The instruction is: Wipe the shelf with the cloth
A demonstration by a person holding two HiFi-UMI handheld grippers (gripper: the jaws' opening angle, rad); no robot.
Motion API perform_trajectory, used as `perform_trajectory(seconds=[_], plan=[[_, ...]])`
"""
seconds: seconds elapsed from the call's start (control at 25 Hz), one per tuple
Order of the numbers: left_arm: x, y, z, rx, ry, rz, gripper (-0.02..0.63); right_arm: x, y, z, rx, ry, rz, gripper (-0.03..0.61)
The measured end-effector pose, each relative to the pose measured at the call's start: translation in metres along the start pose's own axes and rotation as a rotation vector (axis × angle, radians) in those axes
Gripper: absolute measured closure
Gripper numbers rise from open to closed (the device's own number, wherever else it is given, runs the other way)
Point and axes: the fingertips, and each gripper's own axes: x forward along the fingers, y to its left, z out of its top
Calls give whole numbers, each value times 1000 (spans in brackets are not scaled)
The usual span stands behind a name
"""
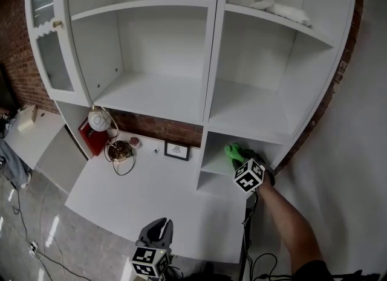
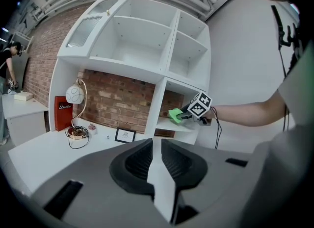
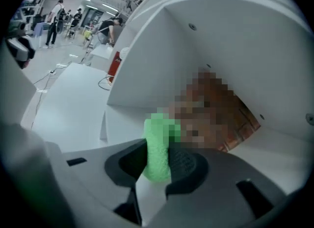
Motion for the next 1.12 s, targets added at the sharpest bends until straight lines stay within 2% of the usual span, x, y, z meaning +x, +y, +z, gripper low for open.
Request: perform_trajectory(seconds=[0.28,0.44,0.56,0.72,1.12], plan=[[-27,30,-11,-41,9,101,558,49,-37,-10,76,162,-106,472],[-41,44,-16,-64,19,135,558,71,-40,-27,123,280,-102,472],[-46,56,-17,-56,18,138,558,72,-35,-35,148,322,-89,474],[-41,63,-15,-46,16,95,558,60,-20,-36,138,340,-76,477],[-8,49,-8,-11,33,-112,558,3,29,-47,184,309,-20,477]])
